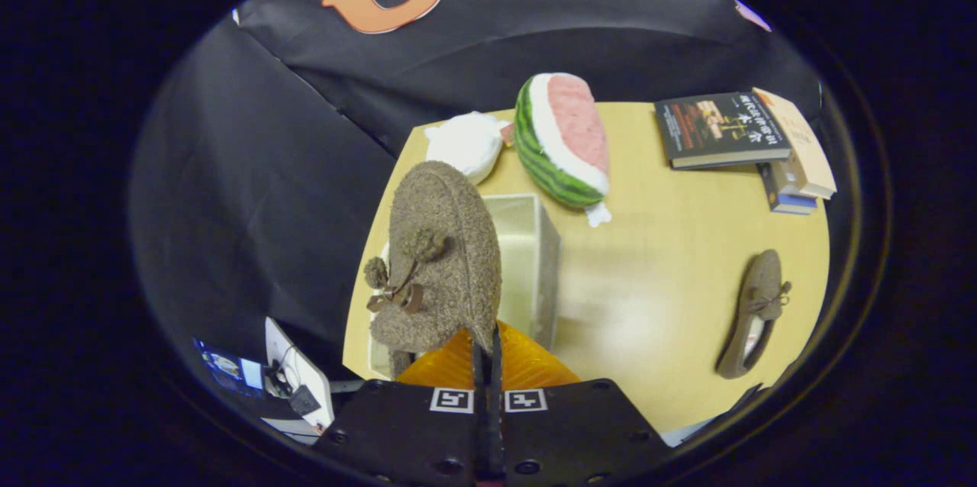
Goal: Open the storage box then place both shoes into the box .Put the left shoe in first, then the right shoe, with the right side of both shoes facing outward in a uniform manner.
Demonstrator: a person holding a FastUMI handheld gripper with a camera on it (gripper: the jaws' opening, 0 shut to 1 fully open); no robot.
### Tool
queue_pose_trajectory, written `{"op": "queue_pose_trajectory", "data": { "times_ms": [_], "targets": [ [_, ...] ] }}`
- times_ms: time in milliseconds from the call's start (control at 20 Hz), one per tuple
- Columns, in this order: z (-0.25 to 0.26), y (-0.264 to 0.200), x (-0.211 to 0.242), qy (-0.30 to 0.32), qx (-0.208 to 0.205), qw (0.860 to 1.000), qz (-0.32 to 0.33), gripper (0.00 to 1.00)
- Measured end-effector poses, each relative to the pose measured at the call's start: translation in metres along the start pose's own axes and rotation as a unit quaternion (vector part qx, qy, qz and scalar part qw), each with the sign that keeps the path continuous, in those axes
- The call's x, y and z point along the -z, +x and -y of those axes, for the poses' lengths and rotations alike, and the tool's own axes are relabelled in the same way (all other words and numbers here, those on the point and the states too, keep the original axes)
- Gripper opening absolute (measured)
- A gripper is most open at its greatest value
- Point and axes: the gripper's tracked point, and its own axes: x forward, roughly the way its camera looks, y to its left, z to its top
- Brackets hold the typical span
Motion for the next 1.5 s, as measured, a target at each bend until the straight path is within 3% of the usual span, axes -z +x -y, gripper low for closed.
{"op": "queue_pose_trajectory", "data": {
  "times_ms": [550,900,1150,1250,1500],
  "targets": [
    [-0.012,0.150,0.027,0.048,0.120,0.990,-0.051,0.01],
    [-0.020,0.177,0.040,0.100,0.098,0.986,-0.092,0.02],
    [-0.028,0.163,0.043,0.080,0.066,0.990,-0.097,0.30],
    [-0.034,0.145,0.043,0.061,0.058,0.992,-0.096,0.59],
    [-0.053,0.071,0.034,0.002,0.008,0.998,-0.062,0.91]
  ]
}}
